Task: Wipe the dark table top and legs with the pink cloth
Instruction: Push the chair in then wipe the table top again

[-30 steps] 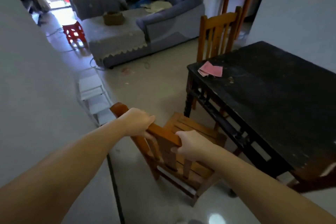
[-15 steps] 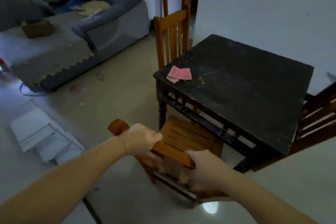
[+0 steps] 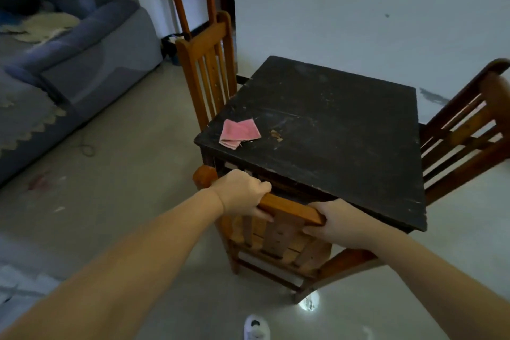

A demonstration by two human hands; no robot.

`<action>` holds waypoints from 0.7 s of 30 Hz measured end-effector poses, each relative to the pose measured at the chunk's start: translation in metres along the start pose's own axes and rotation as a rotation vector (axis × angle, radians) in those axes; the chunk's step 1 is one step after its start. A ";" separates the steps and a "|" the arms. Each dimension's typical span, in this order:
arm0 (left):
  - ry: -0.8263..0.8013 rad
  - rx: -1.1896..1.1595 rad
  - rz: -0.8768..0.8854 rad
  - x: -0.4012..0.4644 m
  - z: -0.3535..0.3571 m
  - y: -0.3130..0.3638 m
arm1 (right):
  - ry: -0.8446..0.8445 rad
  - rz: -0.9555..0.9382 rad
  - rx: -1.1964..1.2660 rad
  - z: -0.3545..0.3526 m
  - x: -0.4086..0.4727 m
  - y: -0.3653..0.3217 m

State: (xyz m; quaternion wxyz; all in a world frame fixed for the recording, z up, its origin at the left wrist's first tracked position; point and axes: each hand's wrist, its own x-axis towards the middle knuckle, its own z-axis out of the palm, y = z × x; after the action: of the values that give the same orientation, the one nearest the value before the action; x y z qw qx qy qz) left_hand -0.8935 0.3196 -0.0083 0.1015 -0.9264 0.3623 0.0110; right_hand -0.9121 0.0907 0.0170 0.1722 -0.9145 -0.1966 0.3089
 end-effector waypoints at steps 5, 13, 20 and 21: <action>0.089 -0.043 0.041 0.005 0.003 -0.008 | -0.016 -0.011 -0.014 -0.006 0.008 0.002; 0.074 -0.087 0.105 0.004 0.004 -0.014 | -0.233 0.030 0.006 -0.019 0.015 -0.008; -0.015 -0.319 -0.149 0.029 -0.042 -0.106 | -0.152 0.121 0.093 -0.092 0.087 -0.045; -0.018 -0.306 -0.181 0.029 -0.039 -0.128 | -0.082 0.133 0.051 -0.099 0.105 -0.050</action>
State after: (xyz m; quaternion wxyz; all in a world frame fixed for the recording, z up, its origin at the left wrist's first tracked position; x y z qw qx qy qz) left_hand -0.7873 0.3843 0.0502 -0.0370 -0.9598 0.2706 0.0651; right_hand -0.7855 0.1636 0.0605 0.1661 -0.9074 -0.1344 0.3620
